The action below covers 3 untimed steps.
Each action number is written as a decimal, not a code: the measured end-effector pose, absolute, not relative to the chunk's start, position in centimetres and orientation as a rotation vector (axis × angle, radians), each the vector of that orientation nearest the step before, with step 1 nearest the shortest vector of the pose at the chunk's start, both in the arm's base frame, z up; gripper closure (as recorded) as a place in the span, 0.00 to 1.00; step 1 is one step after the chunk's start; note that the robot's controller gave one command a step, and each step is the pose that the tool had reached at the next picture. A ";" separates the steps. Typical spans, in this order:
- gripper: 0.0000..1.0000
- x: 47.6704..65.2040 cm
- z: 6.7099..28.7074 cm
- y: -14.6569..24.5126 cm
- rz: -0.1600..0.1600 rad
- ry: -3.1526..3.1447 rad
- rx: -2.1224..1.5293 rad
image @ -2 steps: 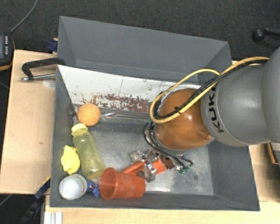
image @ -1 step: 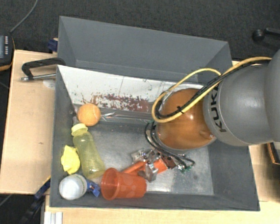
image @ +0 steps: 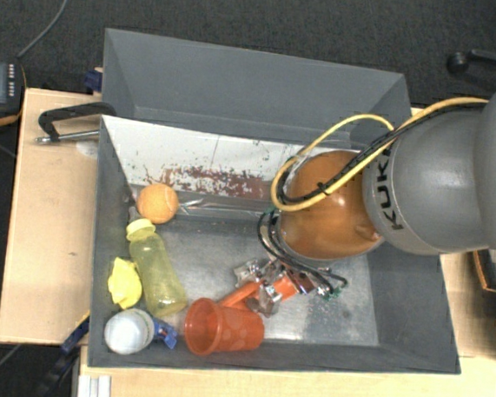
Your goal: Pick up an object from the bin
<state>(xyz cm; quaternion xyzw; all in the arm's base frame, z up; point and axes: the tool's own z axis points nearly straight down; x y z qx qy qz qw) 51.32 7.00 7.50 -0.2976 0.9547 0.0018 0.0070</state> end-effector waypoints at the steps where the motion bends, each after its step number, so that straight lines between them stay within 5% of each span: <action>1: 1.00 51.5 7.4 6.7 0.006 2.973 -0.963; 3: 1.00 51.4 8.2 5.8 0.006 2.945 -1.029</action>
Offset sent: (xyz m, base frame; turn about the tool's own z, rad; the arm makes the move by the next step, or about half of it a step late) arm -0.0050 -0.0174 -0.0050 -0.0587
